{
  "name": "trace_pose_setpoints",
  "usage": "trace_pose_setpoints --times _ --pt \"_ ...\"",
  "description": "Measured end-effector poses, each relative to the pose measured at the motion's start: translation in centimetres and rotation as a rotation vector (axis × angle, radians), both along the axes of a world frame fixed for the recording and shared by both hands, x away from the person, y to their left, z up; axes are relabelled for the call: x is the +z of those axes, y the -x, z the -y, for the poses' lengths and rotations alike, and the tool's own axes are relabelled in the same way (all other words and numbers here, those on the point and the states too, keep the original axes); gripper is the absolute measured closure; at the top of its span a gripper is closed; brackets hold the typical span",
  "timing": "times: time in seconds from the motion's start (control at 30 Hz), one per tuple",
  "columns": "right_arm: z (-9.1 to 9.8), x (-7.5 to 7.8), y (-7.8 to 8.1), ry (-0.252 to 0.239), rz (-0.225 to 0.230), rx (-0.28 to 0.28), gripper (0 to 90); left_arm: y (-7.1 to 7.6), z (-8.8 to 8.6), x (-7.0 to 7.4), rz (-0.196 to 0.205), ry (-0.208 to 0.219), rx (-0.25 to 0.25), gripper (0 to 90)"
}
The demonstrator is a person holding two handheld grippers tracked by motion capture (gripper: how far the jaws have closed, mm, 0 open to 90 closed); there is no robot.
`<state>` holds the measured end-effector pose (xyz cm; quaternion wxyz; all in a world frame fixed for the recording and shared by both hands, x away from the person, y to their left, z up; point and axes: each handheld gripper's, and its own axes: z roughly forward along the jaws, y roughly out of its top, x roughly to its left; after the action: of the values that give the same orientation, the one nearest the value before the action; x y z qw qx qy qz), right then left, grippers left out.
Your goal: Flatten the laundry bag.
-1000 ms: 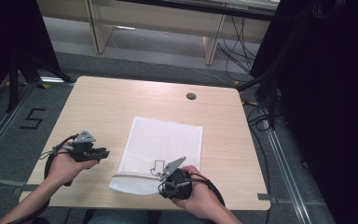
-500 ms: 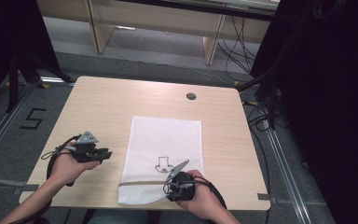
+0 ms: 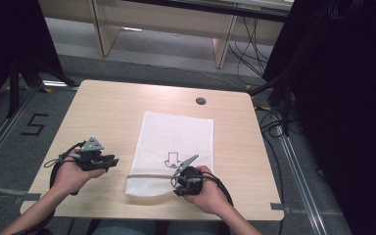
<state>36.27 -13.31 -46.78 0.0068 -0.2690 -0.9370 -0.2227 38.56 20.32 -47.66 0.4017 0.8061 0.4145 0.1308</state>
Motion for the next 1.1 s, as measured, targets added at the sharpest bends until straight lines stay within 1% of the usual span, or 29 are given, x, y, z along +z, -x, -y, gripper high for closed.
trace_pose_setpoints --times 0.1,0.13,0.17,0.2,0.23,0.27,0.33,0.37,0.4,0.43,0.47,0.5,0.53,0.57,0.6,0.63,0.67,0.7,0.73,0.77,0.8,0.83,0.87,0.93,0.97,1.0,1.03,1.07,1.1 --pt "0.0 -0.1 -0.5 -0.007 0.014 -0.008 88.5 0.1 0.2 0.0 0.005 -0.003 -0.006 72.4" --pt "-0.1 -0.2 -0.5 -0.009 0.013 -0.007 88.5 0.2 0.3 0.1 0.008 -0.005 -0.005 72.3" --pt "-0.1 -0.2 -0.4 -0.011 0.011 -0.003 88.5 0.2 0.4 0.1 0.008 -0.003 -0.017 72.4" --pt "-0.1 -0.3 -0.3 -0.01 0.008 -0.003 88.3 0.3 0.5 0.1 0.01 -0.005 -0.011 72.3" --pt "-0.1 -0.3 -0.2 -0.008 0.006 -0.002 87.7 0.2 0.6 0.1 0.017 0.003 -0.02 72.3" --pt "-0.2 -0.4 -0.1 -0.006 0.001 0.001 86.3 0.3 0.7 0.2 0.012 -0.002 -0.022 72.3" --pt "0.0 -0.5 0.2 -0.019 -0.021 0.008 80.3 0.4 0.9 0.1 0.016 0.002 -0.032 72.3" --pt "0.0 -0.5 0.2 -0.019 -0.021 0.008 80.3 0.4 0.9 0.1 0.016 0.002 -0.032 72.3" --pt "0.3 -0.3 0.5 -0.03 -0.031 0.006 74.9 0.5 1.1 0.1 0.009 0.007 -0.025 72.3" --pt "0.5 -0.1 0.6 -0.034 -0.026 0.005 72.3 0.4 1.1 0.1 0.008 0.007 -0.042 72.3" --pt "0.8 0.0 0.7 -0.045 -0.013 0.01 69.6 0.5 1.2 0.1 0.008 0.014 -0.038 72.2" --pt "1.0 0.3 0.9 -0.051 -0.024 -0.008 68.2 0.5 1.2 0.1 0.008 0.014 -0.038 72.3" --pt "1.3 0.6 1.1 -0.071 -0.015 -0.008 67.1 0.5 1.3 0.1 0.007 0.02 -0.046 72.3" --pt "1.3 0.6 1.1 -0.071 -0.015 -0.008 67.1 0.5 1.5 0.2 0.009 0.025 -0.05 72.3" --pt "1.7 1.0 1.3 -0.086 -0.009 -0.016 65.5 0.6 1.8 0.3 0.013 0.037 -0.047 72.3" --pt "2.2 1.8 1.6 -0.111 -0.013 -0.05 64.4 0.8 2.3 0.6 0.012 0.046 -0.067 72.3" --pt "2.6 2.2 1.7 -0.123 -0.01 -0.063 64.4 0.9 2.7 0.8 0.019 0.051 -0.074 72.3" --pt "3.0 2.5 1.6 -0.127 0.006 -0.07 64.5 1.1 3.3 0.8 0.022 0.076 -0.072 72.3" --pt "3.5 2.8 1.6 -0.123 0.012 -0.087 65.5 1.1 3.6 0.9 0.018 0.076 -0.094 72.3" --pt "3.9 2.9 1.4 -0.123 0.022 -0.097 67.5 1.3 4.2 0.9 0.018 0.06 -0.122 72.3" --pt "4.7 2.9 1.0 -0.119 0.024 -0.135 70.1 1.3 4.2 0.9 0.018 0.06 -0.122 72.5" --pt "5.4 2.9 0.7 -0.109 0.025 -0.161 75.0 1.5 5.4 0.7 0.012 0.066 -0.161 72.9" --pt "6.1 2.8 0.2 -0.09 0.036 -0.18 80.3 1.7 6.1 0.5 -0.005 0.062 -0.178 73.8" --pt "7.3 2.5 -0.3 -0.056 0.024 -0.268 87.0 1.9 7.2 0.0 -0.02 0.037 -0.226 75.9" --pt "7.8 2.2 -0.6 -0.038 0.014 -0.31 89.1 2.0 7.5 -0.2 -0.029 0.012 -0.253 77.0" --pt "8.2 2.0 -0.7 -0.04 -0.006 -0.332 89.9 2.0 7.8 -0.4 -0.032 -0.026 -0.277 78.3" --pt "8.7 1.8 -1.0 -0.03 -0.015 -0.346 90.0 2.1 8.0 -0.6 -0.046 -0.037 -0.3 79.4" --pt "9.0 1.6 -1.3 -0.033 -0.022 -0.361 90.0 2.1 8.0 -0.6 -0.046 -0.037 -0.3 79.8" --pt "9.3 1.5 -1.5 -0.034 -0.02 -0.372 90.0 2.1 8.3 -1.0 -0.058 -0.061 -0.316 80.0"
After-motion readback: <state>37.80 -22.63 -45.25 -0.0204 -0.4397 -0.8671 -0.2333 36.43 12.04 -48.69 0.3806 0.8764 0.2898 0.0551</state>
